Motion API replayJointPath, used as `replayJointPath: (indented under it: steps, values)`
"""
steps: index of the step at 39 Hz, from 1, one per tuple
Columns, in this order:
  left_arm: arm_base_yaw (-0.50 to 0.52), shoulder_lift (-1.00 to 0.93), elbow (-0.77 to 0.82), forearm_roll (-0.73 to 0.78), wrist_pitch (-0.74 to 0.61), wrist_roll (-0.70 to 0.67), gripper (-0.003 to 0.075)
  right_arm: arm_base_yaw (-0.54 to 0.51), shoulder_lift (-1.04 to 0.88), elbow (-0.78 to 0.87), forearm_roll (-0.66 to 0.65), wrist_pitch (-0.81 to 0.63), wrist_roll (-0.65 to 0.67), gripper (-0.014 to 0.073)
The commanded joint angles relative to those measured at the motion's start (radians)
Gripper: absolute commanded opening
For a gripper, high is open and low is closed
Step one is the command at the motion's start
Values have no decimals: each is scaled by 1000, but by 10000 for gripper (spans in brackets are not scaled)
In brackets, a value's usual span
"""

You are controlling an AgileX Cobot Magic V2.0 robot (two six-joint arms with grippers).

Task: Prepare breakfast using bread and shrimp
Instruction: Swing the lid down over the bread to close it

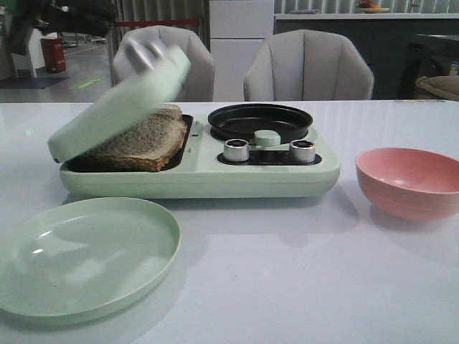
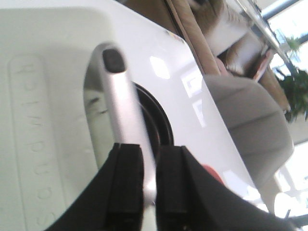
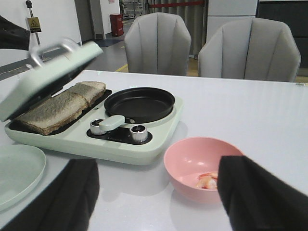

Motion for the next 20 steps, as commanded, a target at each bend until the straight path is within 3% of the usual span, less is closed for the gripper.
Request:
replayJointPath:
  steps: [1, 10, 20]
  values:
    - [-84, -44, -27, -22, -31, 58, 135, -1, 10, -26, 1, -88, -3, 604]
    - [-237, -44, -27, 211, -292, 60, 135, -1, 10, -26, 1, -88, -3, 604]
    - [-248, -40, -27, 292, -306, 60, 135, -1, 10, -26, 1, -88, -3, 604]
